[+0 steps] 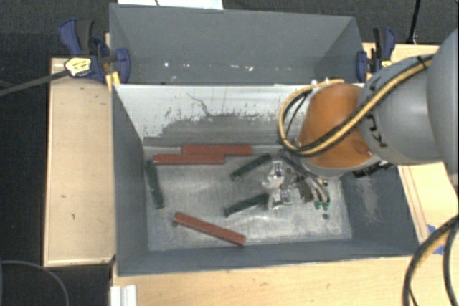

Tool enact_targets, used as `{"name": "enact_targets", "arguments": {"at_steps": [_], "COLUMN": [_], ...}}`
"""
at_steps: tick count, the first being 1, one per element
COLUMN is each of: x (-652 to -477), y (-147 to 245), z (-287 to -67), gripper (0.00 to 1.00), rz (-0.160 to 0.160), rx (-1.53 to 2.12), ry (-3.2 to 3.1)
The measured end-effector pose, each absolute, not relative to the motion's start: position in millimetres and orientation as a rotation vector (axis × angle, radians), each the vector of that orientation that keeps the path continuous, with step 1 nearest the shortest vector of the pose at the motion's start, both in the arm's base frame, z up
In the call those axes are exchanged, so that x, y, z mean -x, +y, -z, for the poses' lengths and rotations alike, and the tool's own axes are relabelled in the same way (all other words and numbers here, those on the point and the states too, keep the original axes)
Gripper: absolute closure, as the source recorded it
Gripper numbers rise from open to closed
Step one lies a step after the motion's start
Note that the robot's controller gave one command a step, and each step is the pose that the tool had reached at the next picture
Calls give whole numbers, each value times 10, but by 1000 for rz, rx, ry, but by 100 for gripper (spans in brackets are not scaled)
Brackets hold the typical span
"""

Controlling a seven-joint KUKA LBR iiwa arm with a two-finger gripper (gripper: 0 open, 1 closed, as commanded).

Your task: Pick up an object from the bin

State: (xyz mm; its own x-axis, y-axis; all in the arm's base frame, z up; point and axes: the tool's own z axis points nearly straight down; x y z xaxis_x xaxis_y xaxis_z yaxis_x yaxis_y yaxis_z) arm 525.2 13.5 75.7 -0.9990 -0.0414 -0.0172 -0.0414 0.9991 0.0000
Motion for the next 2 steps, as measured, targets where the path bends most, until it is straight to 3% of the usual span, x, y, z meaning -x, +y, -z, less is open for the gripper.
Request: {"name": "enact_targets", "arguments": {"at_steps": [1, 2], "x": [-5252, -5111], "y": [135, 90], "z": [-758, -2762], "gripper": [100, 100], "rz": [-1, -1], "rx": [66, -8], "ry": [3124, 3143]}}
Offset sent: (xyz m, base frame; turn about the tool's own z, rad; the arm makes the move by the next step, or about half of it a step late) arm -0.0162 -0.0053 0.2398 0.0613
